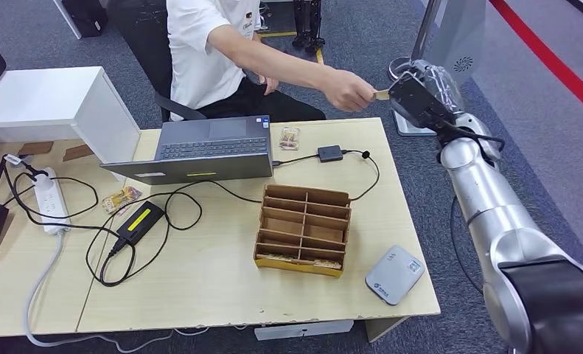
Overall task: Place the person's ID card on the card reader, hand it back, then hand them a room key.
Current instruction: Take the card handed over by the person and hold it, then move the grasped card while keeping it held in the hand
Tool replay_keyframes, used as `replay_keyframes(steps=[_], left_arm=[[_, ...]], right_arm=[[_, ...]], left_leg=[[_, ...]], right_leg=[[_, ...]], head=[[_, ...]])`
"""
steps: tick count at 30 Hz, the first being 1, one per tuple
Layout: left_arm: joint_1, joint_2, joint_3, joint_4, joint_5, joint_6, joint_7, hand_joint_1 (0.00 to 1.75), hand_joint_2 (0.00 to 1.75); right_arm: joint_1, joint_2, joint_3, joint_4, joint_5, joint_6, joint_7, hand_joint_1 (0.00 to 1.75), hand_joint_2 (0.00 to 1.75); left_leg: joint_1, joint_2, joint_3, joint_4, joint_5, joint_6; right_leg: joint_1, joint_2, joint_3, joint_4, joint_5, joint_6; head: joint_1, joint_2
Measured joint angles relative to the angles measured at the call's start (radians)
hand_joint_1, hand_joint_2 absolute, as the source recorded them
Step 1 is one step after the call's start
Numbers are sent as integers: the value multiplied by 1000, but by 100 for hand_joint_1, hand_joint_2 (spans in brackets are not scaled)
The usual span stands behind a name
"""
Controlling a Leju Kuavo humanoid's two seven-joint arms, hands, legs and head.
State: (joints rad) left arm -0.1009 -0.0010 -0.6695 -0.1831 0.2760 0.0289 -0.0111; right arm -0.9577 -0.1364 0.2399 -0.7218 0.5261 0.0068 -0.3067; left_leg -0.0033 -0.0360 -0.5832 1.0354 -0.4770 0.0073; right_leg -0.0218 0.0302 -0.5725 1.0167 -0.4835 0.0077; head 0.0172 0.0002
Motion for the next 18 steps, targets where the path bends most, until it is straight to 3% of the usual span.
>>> replay_keyframes(steps=[18], left_arm=[[0,-1,0,0,2,16,27,0,175]], right_arm=[[12,0,8,-35,-16,1,4,175,175]], left_leg=[[0,0,0,0,0,0]], right_leg=[[0,0,-1,0,0,0]], head=[[0,0]])
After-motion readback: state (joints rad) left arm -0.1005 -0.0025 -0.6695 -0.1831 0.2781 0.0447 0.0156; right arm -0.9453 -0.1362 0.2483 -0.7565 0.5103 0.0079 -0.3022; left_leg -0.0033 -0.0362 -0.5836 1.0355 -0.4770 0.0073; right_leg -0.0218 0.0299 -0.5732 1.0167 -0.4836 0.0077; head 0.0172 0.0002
